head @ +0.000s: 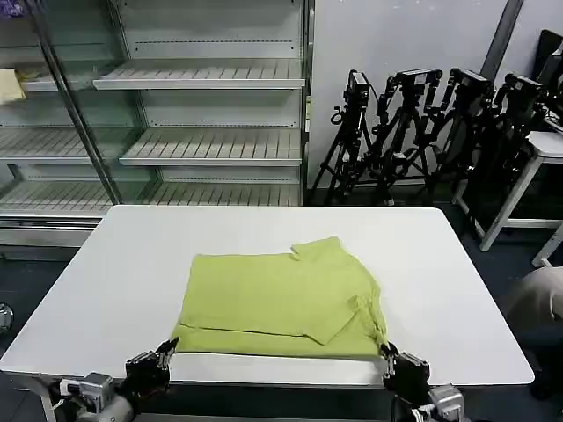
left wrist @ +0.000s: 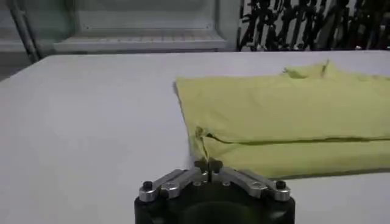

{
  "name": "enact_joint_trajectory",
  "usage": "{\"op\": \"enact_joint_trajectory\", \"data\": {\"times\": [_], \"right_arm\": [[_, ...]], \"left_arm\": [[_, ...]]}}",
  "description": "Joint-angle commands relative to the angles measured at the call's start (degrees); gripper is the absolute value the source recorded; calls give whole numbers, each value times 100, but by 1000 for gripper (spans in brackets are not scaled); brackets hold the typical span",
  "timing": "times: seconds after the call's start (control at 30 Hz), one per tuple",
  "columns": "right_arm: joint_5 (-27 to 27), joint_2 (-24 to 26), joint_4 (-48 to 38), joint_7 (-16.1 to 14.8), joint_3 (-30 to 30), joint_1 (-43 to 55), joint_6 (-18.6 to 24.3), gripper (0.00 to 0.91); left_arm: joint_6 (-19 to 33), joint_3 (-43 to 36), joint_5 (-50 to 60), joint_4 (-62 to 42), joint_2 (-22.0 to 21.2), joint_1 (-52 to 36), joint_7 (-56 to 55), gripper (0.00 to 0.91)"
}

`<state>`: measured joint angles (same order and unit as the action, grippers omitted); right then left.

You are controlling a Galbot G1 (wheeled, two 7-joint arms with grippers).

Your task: Fold and organize the clothes.

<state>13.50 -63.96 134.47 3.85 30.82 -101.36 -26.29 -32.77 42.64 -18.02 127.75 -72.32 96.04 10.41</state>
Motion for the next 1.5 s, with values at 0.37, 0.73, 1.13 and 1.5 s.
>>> {"op": "enact_joint_trajectory", "data": {"times": [0.37, 0.73, 1.13, 1.5], "right_arm": [[617, 163, -18, 305, 78, 1599, -403, 907], [1143, -108, -2448, 1168, -1701, 4950, -699, 907], [1569, -773, -4440, 1636, -2426, 6396, -701, 907], [1807, -1219, -5695, 1691, -2441, 6977, -698, 907]], "left_arm": [[-24, -451, -151, -44, 184, -1619, -472, 907], [-34, -1482, -906, -1764, 768, -3447, -860, 907], [-47, -1932, -1015, -3417, 753, -4611, -959, 907], [-46, -1944, -752, -3989, 637, -4751, -890, 907]]}}
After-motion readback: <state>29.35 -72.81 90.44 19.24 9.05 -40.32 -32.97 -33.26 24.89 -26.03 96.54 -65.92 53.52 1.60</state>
